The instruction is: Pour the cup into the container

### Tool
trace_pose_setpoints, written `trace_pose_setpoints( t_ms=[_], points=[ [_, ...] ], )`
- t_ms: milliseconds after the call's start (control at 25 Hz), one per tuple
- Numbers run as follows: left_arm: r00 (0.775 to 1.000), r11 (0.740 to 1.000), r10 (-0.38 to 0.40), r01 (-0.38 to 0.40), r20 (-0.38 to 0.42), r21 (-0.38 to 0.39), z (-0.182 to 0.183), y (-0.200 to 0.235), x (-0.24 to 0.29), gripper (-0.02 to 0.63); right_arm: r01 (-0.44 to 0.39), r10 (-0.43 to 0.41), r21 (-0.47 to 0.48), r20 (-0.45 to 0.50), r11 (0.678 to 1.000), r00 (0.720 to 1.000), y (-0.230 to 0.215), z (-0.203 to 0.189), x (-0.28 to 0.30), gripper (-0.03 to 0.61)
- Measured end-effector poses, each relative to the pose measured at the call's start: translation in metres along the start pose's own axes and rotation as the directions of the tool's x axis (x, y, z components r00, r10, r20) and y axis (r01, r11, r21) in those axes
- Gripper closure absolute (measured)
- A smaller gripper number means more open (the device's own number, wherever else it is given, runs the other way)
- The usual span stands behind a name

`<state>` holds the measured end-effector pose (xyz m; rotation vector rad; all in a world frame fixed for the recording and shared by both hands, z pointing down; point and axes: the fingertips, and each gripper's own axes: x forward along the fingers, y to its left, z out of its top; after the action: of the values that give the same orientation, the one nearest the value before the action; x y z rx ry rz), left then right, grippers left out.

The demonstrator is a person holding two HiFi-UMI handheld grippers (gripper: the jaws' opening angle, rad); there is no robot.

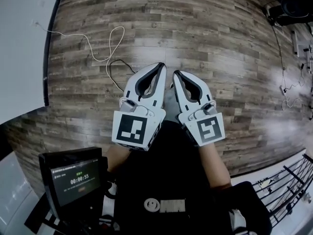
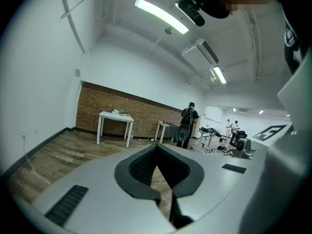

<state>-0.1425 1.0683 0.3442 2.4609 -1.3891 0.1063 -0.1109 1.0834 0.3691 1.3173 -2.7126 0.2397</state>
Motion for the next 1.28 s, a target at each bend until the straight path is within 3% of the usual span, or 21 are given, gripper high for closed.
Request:
trace_pose_setpoints(
  t_ms=[160,800,1000,1120,1280],
  points=[
    [1.000,0.999,0.007,-0.007,-0.001,0.042,-0.004,-0.016,-0.005,0.611,-0.024,0.024,-0.005,0.003,1.000,1.000,0.006,-0.002,-0.006,0.575],
    [0.996,0.997,0.080,-0.080,-0.027,0.021,-0.015,-0.100,-0.015,0.611,-0.043,0.041,0.017,0.103,0.999,0.994,-0.015,0.022,-0.086,0.575],
    [0.993,0.994,0.102,-0.099,-0.058,0.048,-0.038,-0.128,-0.018,0.611,-0.007,0.002,0.059,0.095,0.998,0.996,-0.019,0.006,-0.122,0.575],
    [0.989,0.990,0.133,-0.129,-0.069,0.064,-0.049,-0.136,-0.024,0.611,0.009,-0.018,0.141,0.060,0.990,0.998,-0.024,-0.009,-0.140,0.575],
    [0.979,0.982,0.184,-0.179,-0.082,0.065,-0.057,-0.132,-0.041,0.611,-0.024,-0.006,0.206,0.145,0.978,0.989,-0.026,-0.007,-0.157,0.575]
  ],
)
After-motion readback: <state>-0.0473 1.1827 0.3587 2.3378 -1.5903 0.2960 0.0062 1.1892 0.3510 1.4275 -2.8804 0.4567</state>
